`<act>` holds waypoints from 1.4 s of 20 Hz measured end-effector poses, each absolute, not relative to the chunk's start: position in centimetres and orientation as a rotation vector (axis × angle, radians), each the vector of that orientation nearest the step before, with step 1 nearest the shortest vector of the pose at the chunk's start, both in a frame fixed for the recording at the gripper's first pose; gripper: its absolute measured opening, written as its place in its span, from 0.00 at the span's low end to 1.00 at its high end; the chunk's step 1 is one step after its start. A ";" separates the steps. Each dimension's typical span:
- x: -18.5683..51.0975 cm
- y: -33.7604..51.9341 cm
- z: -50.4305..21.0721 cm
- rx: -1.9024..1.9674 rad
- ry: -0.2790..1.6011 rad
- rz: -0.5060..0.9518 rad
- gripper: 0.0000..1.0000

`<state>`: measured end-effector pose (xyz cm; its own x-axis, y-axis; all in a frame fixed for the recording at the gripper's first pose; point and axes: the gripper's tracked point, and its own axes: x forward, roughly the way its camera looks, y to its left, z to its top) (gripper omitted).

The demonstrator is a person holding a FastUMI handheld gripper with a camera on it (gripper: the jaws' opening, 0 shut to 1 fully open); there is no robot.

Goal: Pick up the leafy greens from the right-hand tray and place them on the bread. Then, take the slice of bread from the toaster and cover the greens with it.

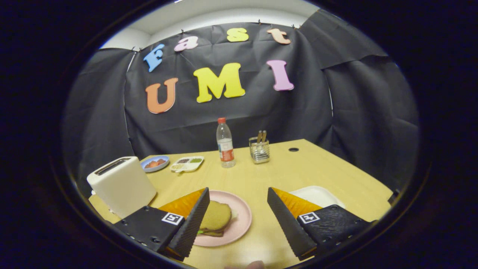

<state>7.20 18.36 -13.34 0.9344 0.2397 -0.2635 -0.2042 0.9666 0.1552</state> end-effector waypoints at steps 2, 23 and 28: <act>7.2 14.3 -11.5 0.120 0.230 0.197 0.96; 0.9 2.6 -3.6 0.098 0.038 0.190 0.96; 0.7 2.8 -3.1 0.101 0.025 0.192 0.95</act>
